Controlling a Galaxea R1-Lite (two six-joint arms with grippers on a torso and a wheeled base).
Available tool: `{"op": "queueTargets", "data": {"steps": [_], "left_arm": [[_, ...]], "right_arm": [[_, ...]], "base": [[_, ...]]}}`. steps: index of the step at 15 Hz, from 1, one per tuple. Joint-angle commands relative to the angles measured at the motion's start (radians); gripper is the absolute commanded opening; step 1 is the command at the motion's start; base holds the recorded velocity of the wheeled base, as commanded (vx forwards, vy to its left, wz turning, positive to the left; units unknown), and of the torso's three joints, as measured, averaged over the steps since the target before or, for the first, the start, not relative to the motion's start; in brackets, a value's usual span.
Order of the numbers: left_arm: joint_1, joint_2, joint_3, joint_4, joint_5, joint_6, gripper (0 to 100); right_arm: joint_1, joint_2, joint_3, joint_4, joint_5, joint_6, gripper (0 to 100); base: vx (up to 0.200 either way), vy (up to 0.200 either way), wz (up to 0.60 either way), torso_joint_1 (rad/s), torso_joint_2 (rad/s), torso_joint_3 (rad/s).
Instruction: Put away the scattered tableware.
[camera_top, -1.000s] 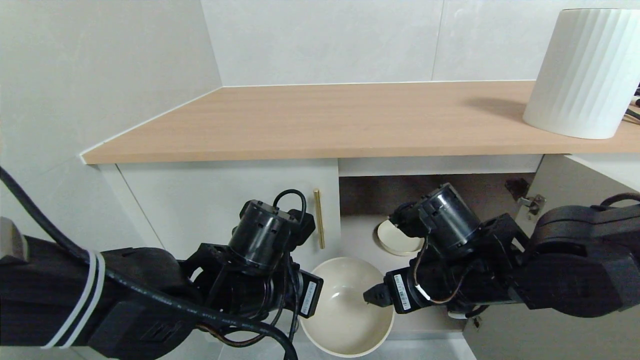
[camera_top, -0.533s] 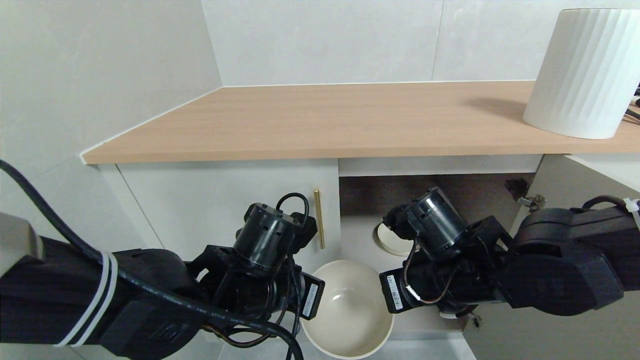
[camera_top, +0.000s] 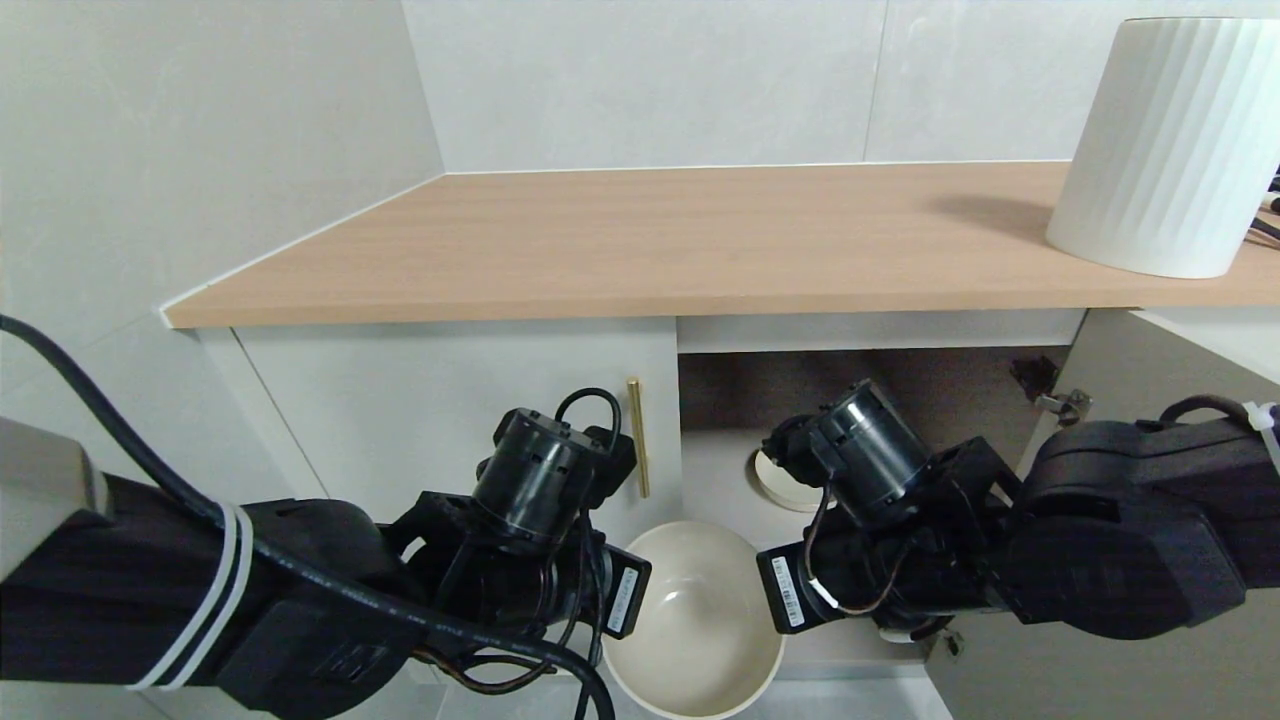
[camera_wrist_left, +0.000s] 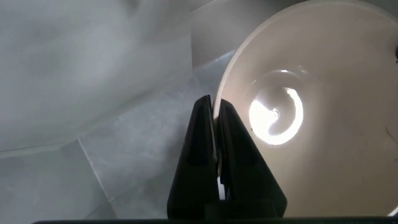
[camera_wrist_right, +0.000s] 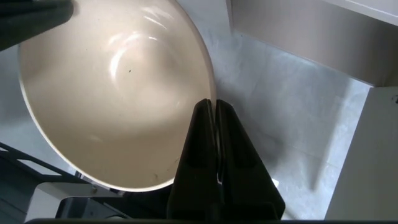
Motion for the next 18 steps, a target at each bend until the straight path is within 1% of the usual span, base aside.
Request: {"op": "queueTargets", "data": {"steps": [1,2,5,7,8,10,12,13,15,17,18], "left_arm": [[0.000,-0.002,0.000,-0.001,0.004,-0.001,0],[0.000,-0.003,0.000,-0.001,0.007,-0.001,100],[0.000,-0.008,0.000,-0.001,0.010,-0.001,100],[0.001,-0.033,0.002,-0.001,0.029,-0.002,100],[0.004,-0.060,0.002,-0.002,0.041,-0.004,100],[0.011,-0.123,0.003,-0.001,0.049,-0.033,100],[0.032,-0.160,0.003,-0.001,0.049,-0.037,100],[0.034,-0.160,0.003,-0.001,0.049,-0.037,100],[0.038,-0.151,0.002,-0.001,0.047,-0.037,100],[0.038,-0.149,0.002,-0.001,0.047,-0.039,100],[0.038,-0.149,0.002,-0.001,0.046,-0.037,100]], "right_arm": [[0.002,0.001,0.002,0.001,0.002,0.000,0],[0.002,0.001,0.002,0.001,0.000,0.000,0],[0.002,0.004,0.003,0.001,-0.018,0.001,0],[-0.017,0.000,0.016,0.003,-0.051,0.001,0],[-0.049,0.000,0.016,0.004,-0.066,0.000,0],[-0.129,0.026,0.002,0.004,-0.078,-0.003,0],[-0.245,0.109,-0.061,0.006,-0.090,0.000,0],[-0.248,0.112,-0.064,0.006,-0.090,0.000,0],[-0.310,0.207,-0.152,0.007,-0.133,0.096,0],[-0.320,0.225,-0.168,0.007,-0.141,0.129,0],[-0.324,0.238,-0.187,0.007,-0.144,0.168,0]], "base": [[0.000,0.000,0.00,0.000,0.00,0.000],[0.000,0.000,0.00,0.000,0.00,0.000],[0.000,0.000,0.00,0.000,0.00,0.000],[0.000,0.000,0.00,0.000,0.00,0.000],[0.000,0.000,0.00,0.000,0.00,0.000],[0.000,0.000,0.00,0.000,0.00,0.000],[0.000,0.000,0.00,0.000,0.00,0.000],[0.000,0.000,0.00,0.000,0.00,0.000],[0.000,0.000,0.00,0.000,0.00,0.000],[0.000,0.000,0.00,0.000,0.00,0.000],[0.000,0.000,0.00,0.000,0.00,0.000]]}}
